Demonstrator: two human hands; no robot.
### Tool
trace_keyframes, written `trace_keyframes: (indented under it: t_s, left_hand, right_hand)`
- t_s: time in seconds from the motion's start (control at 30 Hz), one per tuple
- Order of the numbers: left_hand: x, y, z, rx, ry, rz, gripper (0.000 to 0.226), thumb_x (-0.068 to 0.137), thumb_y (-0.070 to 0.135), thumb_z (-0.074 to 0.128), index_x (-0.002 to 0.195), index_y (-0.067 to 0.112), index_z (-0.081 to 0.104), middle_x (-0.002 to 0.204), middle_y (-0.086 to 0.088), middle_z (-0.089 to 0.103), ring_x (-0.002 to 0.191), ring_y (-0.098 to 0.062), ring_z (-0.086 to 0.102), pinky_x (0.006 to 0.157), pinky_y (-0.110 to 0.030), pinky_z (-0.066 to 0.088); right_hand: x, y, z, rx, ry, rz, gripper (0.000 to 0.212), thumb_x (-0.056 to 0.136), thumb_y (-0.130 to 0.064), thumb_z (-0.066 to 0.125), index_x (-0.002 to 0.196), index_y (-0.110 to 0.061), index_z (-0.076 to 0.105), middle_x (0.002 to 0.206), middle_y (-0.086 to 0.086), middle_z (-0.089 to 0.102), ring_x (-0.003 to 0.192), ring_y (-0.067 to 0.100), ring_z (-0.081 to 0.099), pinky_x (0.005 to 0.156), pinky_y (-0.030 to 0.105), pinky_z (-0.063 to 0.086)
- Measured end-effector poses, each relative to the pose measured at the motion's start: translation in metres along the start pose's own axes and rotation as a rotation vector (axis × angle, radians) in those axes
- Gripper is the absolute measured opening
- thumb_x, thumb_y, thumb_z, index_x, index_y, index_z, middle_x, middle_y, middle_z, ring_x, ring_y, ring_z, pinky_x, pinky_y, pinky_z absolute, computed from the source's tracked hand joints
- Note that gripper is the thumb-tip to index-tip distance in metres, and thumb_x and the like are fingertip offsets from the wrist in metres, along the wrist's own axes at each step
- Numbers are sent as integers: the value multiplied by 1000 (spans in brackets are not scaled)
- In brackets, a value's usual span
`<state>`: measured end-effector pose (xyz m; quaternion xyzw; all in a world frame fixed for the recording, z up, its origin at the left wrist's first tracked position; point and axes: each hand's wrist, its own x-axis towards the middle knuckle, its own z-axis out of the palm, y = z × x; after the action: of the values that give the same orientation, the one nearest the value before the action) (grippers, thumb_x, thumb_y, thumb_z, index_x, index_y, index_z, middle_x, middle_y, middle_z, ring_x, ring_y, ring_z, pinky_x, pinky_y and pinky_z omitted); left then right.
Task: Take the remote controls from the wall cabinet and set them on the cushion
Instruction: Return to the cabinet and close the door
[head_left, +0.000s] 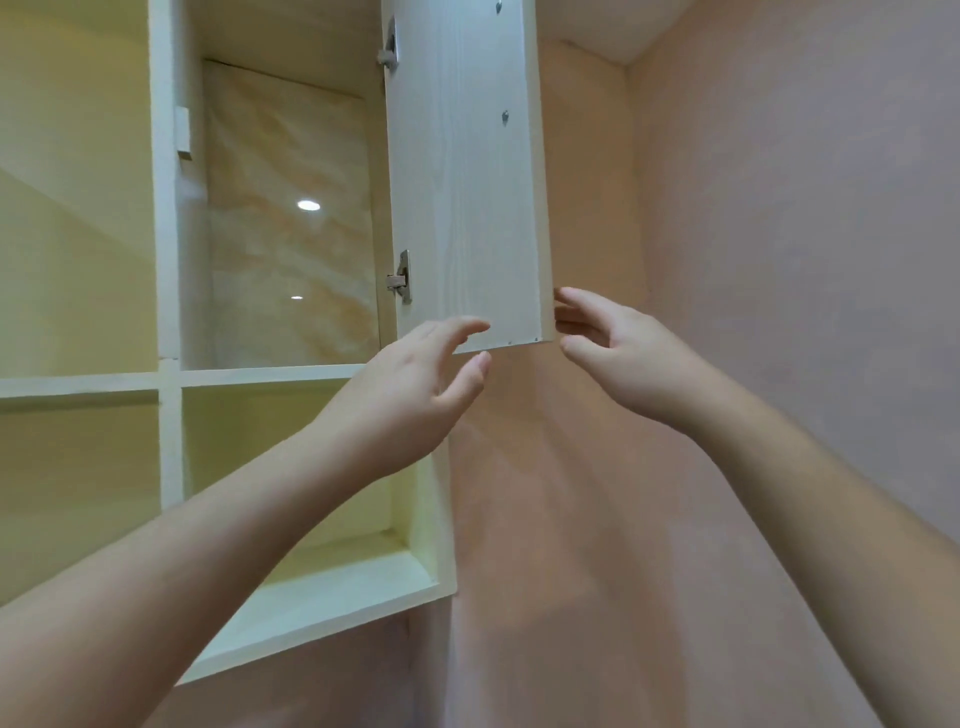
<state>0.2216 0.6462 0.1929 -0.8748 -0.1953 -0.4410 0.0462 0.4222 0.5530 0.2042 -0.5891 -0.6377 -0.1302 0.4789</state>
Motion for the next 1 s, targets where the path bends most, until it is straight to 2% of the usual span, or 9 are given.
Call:
trace_keyframes:
  t_s: [0.1,0.23,0.33,0.4,0.53,0.7,0.77,0.9,1.0]
  left_hand:
    - [11,0,7,-133,43,-22,47,97,48,34,142,37,38,137,15,48,121,-1,46,98,-24,37]
    - [30,3,16,-291,100,-96,45,98,48,35,141,38,39,131,16,51,108,6,51,89,-13,38]
    - [45,0,19,-417,135,-162,43,94,58,38,135,47,42,131,16,53,116,-2,54,103,-37,44]
    - [52,-1,14,-472,165,-191,43,90,61,40,132,50,44,126,18,55,117,-3,54,103,-41,45]
    - [64,4,-4,-541,239,-232,47,87,63,46,132,48,45,118,22,56,113,-6,56,102,-40,45]
    - [71,16,-26,-527,214,-248,64,85,63,54,142,38,36,127,11,58,118,-9,56,92,-36,50]
    - [71,17,-38,-485,263,-279,69,79,61,62,139,36,40,124,5,62,111,-14,62,90,-40,53]
    - [60,6,-62,-366,400,-333,25,85,36,62,110,35,58,103,5,71,92,-16,70,81,-45,58]
    - [47,-8,-80,-244,427,-343,22,89,30,62,110,33,59,96,4,73,87,-18,72,75,-44,60]
  right_hand:
    - [9,4,4,58,-7,-85,53,91,-22,39,142,-37,38,139,-21,49,127,-2,45,111,30,35]
    - [18,3,5,157,-12,-222,54,91,-8,33,127,-43,50,122,-27,61,113,7,58,100,40,46]
    - [29,7,11,246,-6,-286,54,90,-6,29,125,-40,52,119,-23,63,108,34,58,94,57,45]
    - [40,10,18,327,4,-320,50,93,-9,29,127,-37,52,121,-18,63,109,38,56,95,59,44]
    - [59,5,38,654,-2,-364,40,103,-22,33,142,-24,42,137,-10,54,126,7,51,110,38,38]
    - [85,-24,62,885,-56,-443,37,101,-34,38,137,-42,41,144,-3,49,133,8,44,113,39,34]
    - [94,-35,73,947,-79,-441,38,102,-31,36,139,-36,42,144,-4,49,131,6,45,112,37,36]
    - [104,-52,95,941,-67,-455,40,103,-24,35,142,-30,41,146,-11,44,134,1,38,115,32,32]
    - [107,-64,110,898,-48,-485,44,103,-16,36,145,-28,38,147,-11,41,134,-3,36,112,17,30]
